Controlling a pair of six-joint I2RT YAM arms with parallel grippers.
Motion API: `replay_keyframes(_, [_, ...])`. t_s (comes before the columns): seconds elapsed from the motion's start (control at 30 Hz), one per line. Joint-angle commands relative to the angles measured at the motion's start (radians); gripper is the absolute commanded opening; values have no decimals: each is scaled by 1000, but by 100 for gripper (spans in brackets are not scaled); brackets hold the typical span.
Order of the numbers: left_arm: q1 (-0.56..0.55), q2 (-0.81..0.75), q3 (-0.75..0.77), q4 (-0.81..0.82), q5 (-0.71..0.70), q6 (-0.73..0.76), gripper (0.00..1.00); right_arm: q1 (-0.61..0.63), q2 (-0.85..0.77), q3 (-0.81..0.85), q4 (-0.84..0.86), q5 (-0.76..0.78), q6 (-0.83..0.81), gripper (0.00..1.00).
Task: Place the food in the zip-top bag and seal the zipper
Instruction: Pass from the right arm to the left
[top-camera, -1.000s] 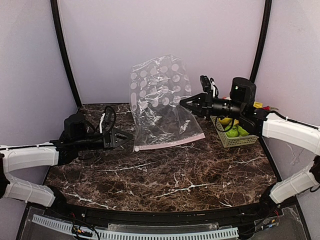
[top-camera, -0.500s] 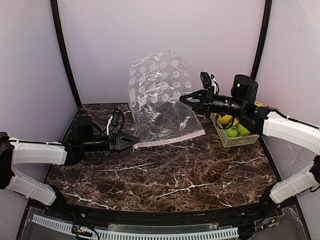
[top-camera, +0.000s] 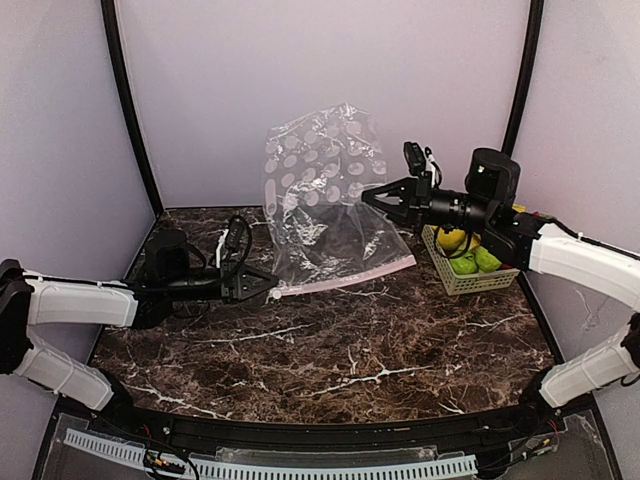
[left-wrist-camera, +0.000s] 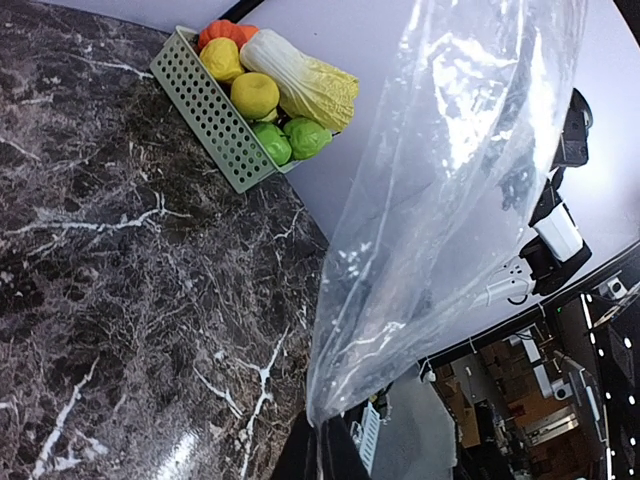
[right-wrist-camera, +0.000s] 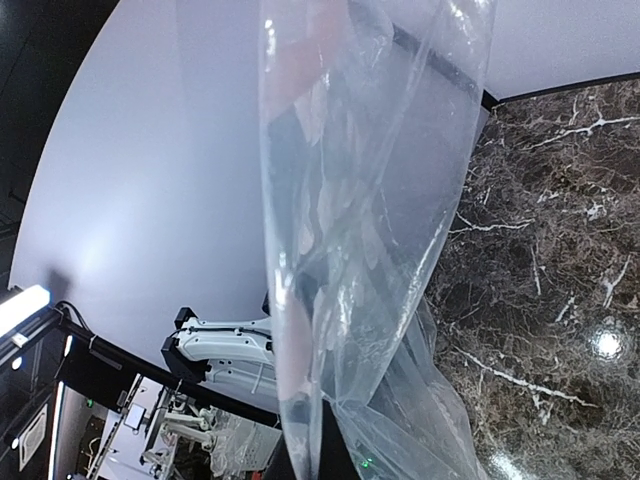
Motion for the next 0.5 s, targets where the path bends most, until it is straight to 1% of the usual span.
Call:
replay_keyframes(0.0, [-4, -20, 11, 10, 14, 0, 2, 6, -21, -12, -38, 39, -43, 0])
replay_keyframes(0.13, [-4, -44, 9, -7, 14, -6, 1, 3, -17, -30, -87, 86, -90, 1])
replay_keyframes(0.17, [-4, -49, 12, -12, 13, -9, 1, 1, -16, -34, -106, 102, -109, 7])
replay_keyframes(0.23, [-4, -59, 15, -36, 7, -14, 1, -2, -17, -43, -158, 150, -143, 23])
replay_keyframes(0.3, [-4, -69, 22, -73, -5, -21, 1, -6, -22, -55, -193, 182, -176, 41])
replay_keyframes(0.4, [-4, -80, 41, -135, -18, -46, 1, -12, -34, -58, -260, 228, -230, 60])
replay_keyframes(0.47, [-4, -84, 58, -182, -24, -57, 1, -13, -48, -49, -326, 274, -274, 68])
